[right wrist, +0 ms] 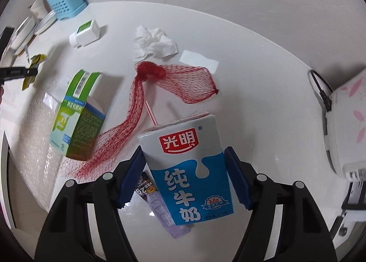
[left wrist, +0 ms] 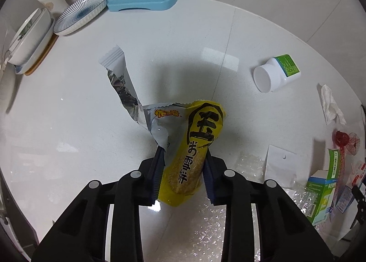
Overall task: Collect trash
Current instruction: 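Carry the wrapper and milk carton down over the green trash basket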
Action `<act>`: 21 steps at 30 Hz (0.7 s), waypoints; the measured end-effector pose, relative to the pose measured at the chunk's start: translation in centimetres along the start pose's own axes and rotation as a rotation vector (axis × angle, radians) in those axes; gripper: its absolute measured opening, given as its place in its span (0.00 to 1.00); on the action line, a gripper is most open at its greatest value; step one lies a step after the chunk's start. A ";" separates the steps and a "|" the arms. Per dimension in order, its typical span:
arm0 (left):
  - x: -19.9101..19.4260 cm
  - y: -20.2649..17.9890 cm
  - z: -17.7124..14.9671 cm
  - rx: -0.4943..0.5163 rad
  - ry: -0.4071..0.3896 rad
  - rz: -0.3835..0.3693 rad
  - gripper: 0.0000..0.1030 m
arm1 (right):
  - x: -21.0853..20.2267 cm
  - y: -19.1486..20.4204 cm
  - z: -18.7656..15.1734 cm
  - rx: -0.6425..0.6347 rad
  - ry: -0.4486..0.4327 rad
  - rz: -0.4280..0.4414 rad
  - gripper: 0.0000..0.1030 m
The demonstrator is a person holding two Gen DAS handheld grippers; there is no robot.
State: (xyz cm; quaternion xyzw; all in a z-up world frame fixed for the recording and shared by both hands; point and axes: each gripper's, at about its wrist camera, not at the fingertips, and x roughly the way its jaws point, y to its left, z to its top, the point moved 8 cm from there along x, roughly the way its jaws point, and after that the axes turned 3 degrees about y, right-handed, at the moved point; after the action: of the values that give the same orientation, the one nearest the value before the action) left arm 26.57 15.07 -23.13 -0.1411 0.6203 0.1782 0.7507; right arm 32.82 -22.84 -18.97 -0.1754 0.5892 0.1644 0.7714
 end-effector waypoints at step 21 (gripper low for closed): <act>-13.4 1.0 -5.4 0.194 -0.263 -0.193 0.30 | -11.6 4.3 -5.1 0.374 -0.300 -0.104 0.65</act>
State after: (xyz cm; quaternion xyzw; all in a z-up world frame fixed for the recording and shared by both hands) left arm 19.11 12.43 -10.96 -0.1022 0.5148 0.0616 0.8490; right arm 23.57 -22.00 -9.33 -0.0330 0.4783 0.0368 0.8768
